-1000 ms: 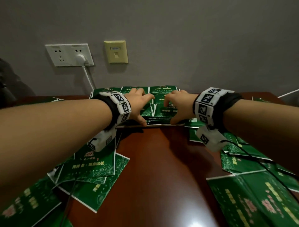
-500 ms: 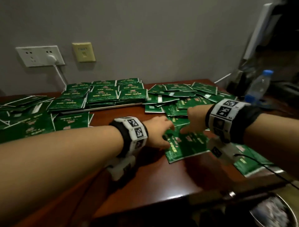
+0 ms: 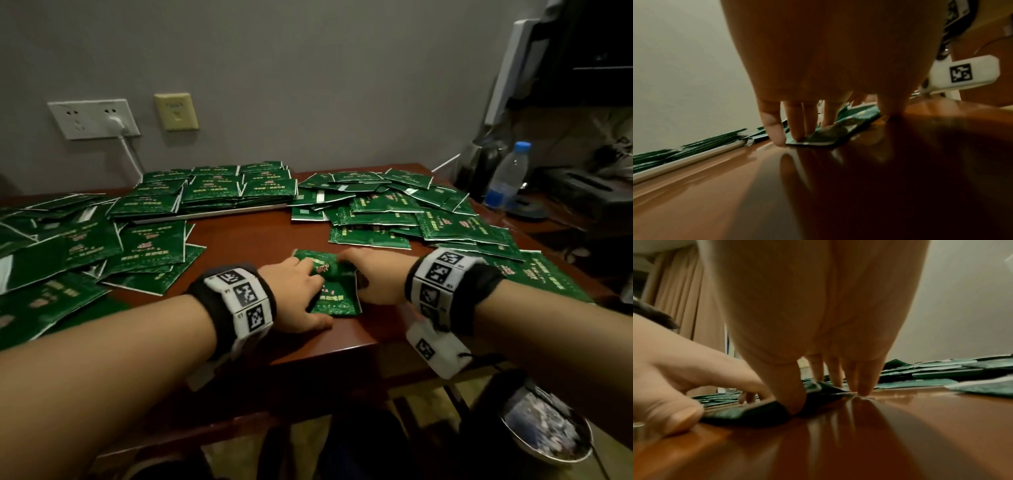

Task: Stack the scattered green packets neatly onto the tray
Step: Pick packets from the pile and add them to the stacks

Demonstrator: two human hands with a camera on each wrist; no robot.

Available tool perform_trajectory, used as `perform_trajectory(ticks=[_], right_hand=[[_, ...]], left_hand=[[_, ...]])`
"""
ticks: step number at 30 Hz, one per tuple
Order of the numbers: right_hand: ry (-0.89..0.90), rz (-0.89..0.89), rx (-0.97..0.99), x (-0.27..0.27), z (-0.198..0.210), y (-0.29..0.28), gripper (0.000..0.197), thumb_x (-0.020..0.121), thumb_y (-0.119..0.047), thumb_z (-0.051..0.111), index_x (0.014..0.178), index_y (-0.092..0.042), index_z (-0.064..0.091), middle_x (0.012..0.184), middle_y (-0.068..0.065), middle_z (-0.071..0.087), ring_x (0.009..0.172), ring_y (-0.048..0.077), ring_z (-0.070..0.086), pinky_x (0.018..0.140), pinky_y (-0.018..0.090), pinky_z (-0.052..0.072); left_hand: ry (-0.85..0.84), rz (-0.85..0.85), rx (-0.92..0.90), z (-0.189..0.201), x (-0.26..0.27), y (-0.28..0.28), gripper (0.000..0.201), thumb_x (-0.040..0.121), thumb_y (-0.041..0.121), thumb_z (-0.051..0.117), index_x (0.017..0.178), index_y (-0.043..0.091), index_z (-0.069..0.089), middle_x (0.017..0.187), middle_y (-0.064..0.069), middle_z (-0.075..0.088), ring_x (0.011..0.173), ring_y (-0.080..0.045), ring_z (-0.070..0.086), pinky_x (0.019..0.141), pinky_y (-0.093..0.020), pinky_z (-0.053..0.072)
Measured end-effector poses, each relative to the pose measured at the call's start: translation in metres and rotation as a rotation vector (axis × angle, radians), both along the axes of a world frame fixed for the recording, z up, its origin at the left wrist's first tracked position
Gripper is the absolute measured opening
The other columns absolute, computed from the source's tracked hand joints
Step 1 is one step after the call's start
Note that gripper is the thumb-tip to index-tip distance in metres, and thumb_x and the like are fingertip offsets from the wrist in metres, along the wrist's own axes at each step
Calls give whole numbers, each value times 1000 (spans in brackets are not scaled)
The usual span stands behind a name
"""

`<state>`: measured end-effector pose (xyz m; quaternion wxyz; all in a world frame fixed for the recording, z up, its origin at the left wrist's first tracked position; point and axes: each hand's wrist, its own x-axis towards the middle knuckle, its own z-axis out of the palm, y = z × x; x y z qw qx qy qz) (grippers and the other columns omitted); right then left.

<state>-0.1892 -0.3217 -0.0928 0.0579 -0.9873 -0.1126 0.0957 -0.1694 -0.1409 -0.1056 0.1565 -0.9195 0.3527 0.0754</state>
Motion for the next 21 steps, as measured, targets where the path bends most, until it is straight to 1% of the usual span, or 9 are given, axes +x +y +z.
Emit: perform_trajectory(ticks=[1, 3, 6, 9, 12, 16, 17, 19, 21], right_hand=[[-23, -29, 2, -5, -1, -3, 63, 86, -26, 65, 141, -16, 36, 135, 5, 52, 117, 25, 54, 92, 30, 47], [-42, -145, -89, -16, -4, -15, 67, 85, -41, 66, 137, -12, 37, 132, 8, 53, 116, 28, 55, 91, 32, 46], [46, -362, -249, -35, -8, -36, 76, 85, -63, 56, 132, -6, 41, 121, 11, 60, 107, 29, 60, 87, 35, 51], [9, -392, -218, -51, -13, -47, 77, 82, -70, 52, 129, -9, 45, 112, 7, 64, 99, 27, 63, 85, 35, 53], [-97, -300, -203, -63, -14, -40, 73, 81, -67, 55, 132, -15, 44, 116, 4, 63, 104, 26, 61, 83, 32, 50], [-131, -71, -14, -72, -17, -15, 69, 84, -52, 62, 142, -21, 41, 137, 2, 54, 121, 22, 53, 100, 33, 45], [-128, -15, 41, -73, -19, -10, 68, 85, -48, 63, 144, -23, 40, 140, 1, 50, 124, 20, 51, 102, 33, 43], [-129, 61, 152, -72, -21, -5, 64, 85, -42, 66, 143, -27, 42, 139, -2, 48, 125, 17, 49, 104, 33, 42], [-133, 54, 209, -67, -20, -5, 66, 82, -43, 70, 140, -30, 43, 136, -3, 44, 125, 16, 43, 105, 35, 41]], left_hand=[[-8, 4, 14, 0, -2, 0, 77, 84, 76, 38, 135, 20, 42, 128, -6, 40, 121, -27, 40, 97, -45, 45], [-12, 19, 28, 2, -5, -3, 75, 84, 76, 38, 132, 19, 45, 128, -8, 42, 121, -27, 42, 97, -45, 46], [-4, 38, 43, 2, -6, -5, 75, 84, 75, 38, 132, 18, 46, 129, -9, 43, 122, -28, 42, 99, -47, 44], [-21, 49, 39, 1, -8, -7, 77, 85, 75, 35, 135, 18, 44, 132, -10, 42, 124, -28, 40, 102, -46, 42], [-36, 69, 49, 0, -12, -7, 77, 86, 76, 34, 138, 20, 42, 135, -10, 41, 127, -28, 38, 102, -45, 41], [-10, 79, 35, 4, -17, -3, 73, 85, 75, 38, 134, 21, 45, 128, -8, 45, 121, -27, 43, 99, -43, 43], [-3, 82, 25, 6, -18, 0, 71, 84, 75, 40, 131, 21, 47, 123, -7, 47, 117, -26, 45, 96, -41, 44], [3, 99, -11, 11, -19, 11, 70, 79, 78, 46, 120, 22, 49, 114, -4, 48, 110, -24, 46, 90, -39, 46], [13, 142, -80, 11, -18, 27, 73, 69, 83, 53, 112, 23, 48, 112, -1, 43, 109, -20, 42, 90, -42, 47]])
